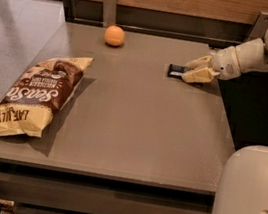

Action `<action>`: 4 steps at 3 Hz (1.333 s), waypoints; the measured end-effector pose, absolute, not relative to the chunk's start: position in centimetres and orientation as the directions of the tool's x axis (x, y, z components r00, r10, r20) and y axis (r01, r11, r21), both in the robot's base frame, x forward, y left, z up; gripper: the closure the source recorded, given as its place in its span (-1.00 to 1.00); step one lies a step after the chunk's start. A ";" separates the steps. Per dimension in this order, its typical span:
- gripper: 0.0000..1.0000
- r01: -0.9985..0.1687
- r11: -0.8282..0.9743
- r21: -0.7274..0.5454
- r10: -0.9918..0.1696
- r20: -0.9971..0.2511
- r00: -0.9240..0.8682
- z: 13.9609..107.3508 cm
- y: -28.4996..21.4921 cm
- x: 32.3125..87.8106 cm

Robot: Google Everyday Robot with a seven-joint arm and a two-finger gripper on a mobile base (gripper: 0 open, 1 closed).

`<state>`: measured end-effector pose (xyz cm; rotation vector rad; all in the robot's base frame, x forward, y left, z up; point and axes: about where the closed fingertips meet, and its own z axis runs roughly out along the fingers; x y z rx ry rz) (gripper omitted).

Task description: Move rxbar blueberry near brown chip bag

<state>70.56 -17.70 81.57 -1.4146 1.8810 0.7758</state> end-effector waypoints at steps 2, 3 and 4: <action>1.00 -0.967 0.242 0.073 -0.582 -0.787 -0.205 81.6 -17.7 70.6; 1.00 -0.967 0.242 0.073 -0.582 -0.787 -0.205 81.6 -17.7 70.6; 1.00 -0.967 0.242 0.073 -0.582 -0.787 -0.205 81.6 -17.7 70.6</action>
Offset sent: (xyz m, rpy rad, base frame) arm -0.0358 0.0309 0.1402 -0.3181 -0.0774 -0.2504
